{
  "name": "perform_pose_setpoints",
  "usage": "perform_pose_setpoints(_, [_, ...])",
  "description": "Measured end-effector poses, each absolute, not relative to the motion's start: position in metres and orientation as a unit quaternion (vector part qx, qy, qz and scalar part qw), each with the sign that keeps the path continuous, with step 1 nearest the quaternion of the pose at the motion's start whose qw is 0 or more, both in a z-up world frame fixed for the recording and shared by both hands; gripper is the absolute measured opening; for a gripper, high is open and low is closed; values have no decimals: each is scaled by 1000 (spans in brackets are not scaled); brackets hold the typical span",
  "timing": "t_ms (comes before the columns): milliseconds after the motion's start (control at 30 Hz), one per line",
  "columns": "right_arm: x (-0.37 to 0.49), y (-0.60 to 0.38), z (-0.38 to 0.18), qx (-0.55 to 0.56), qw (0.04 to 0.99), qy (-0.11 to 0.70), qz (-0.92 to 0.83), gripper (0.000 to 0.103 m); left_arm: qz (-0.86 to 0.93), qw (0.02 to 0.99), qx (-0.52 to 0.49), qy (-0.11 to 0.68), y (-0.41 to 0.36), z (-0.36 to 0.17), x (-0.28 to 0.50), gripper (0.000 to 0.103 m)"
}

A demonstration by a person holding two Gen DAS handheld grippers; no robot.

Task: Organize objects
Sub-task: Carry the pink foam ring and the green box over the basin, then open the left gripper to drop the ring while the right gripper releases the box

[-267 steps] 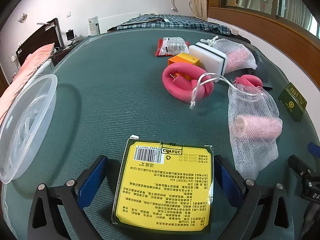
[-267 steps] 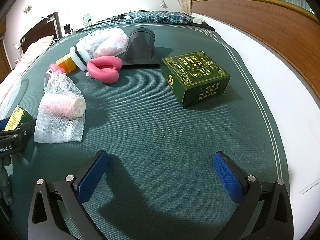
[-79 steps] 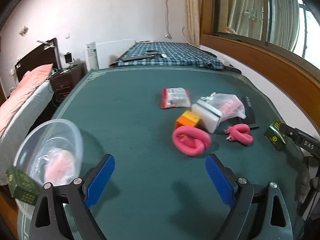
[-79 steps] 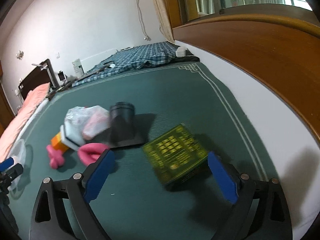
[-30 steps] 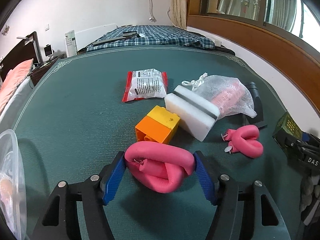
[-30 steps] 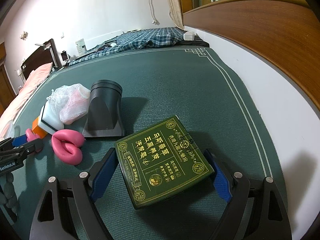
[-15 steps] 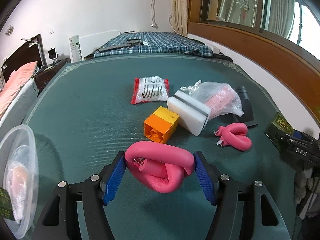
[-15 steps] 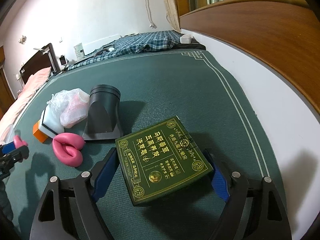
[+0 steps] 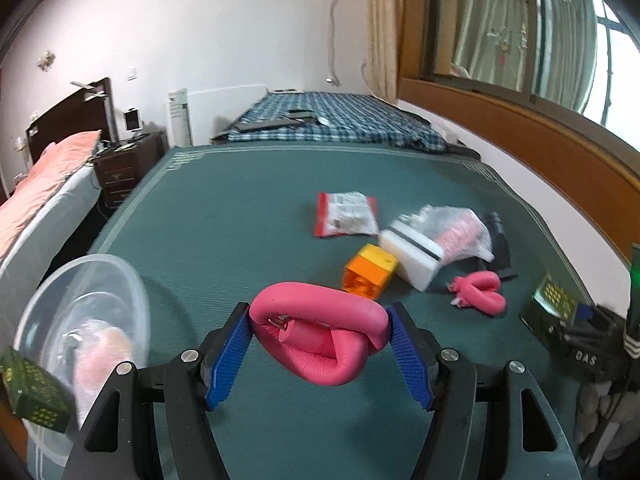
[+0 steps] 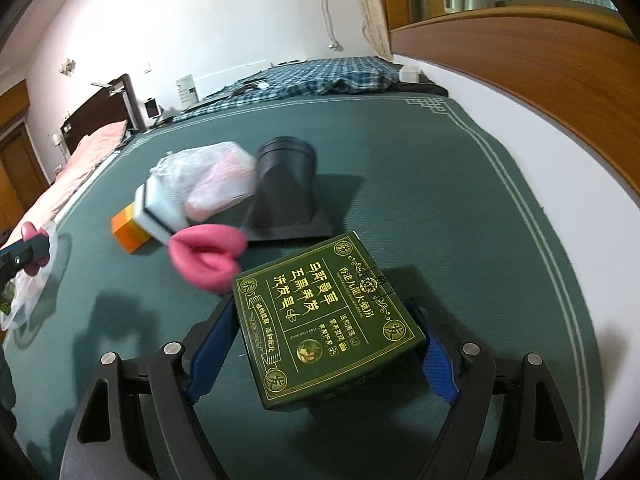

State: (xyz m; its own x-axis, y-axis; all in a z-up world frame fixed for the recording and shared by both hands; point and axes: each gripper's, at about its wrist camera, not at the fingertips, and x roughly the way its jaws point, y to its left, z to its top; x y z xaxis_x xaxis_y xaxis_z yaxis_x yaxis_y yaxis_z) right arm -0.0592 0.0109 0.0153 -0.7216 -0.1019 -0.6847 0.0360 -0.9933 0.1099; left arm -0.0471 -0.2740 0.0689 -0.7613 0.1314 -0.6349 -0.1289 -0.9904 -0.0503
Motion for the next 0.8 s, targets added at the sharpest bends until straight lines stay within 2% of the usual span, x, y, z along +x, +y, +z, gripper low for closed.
perform_pose_setpoints(433, [-46,-55,38,355,100,-36,-929,83,952,-28,-303,-34,-381,96,-29,71])
perform_pose_setpoints(800, [-46,-134,61,338,168,-1,-926,83,949,-63,-301,-68,-458,97,-31,71])
